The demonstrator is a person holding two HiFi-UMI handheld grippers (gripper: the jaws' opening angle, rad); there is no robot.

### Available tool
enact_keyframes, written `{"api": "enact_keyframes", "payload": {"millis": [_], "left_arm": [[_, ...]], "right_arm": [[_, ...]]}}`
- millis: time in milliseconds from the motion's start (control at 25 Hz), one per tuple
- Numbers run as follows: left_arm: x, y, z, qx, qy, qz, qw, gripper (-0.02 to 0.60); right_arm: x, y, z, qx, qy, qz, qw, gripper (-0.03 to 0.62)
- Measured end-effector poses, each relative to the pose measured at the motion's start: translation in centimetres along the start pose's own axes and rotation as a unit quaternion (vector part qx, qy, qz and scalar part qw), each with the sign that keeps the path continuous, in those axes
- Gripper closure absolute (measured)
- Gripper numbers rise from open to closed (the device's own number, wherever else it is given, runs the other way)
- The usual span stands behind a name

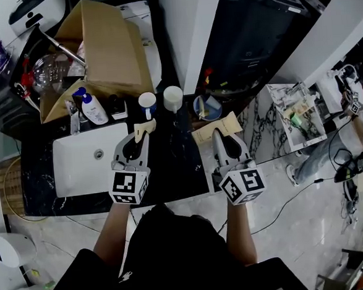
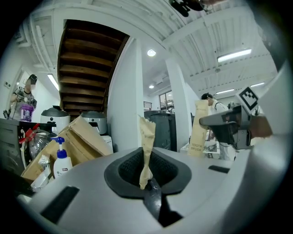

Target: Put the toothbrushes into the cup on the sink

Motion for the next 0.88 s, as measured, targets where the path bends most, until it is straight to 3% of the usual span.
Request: {"api": "enact_keyframes", "payload": {"millis": [320,640,880], "left_arm": [[-3.3,2.6,-0.7,0.004,-0.003,-0.018,0.9998,0.549],[-5.0,4.9,-1.5,-0.002,0.035,-0.032,0.9989,0.549],[-5.7,7.4,-1.5,-0.005,0.045,-0.021,0.9988,0.549]], "right_arm": [[-1.7,4.0,-1.4,-0.012,-0.011,-0.006,1.000,0.569],[-2.8,8.2,-2.5,-0.002,-0.042,-0.001,0.999,0.569],[-2.1,10.8,-2.9,-0.012,-0.041,0.017,0.999,0.569]]}}
Point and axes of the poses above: the fingertips, and each gripper's own axes: y forward along the fingers, x to its right, z out of its top, the point moved 6 cm from there along -y, backward along the fingers, and after that the axes turned 3 degrees about -z, right-handed, at the moved point
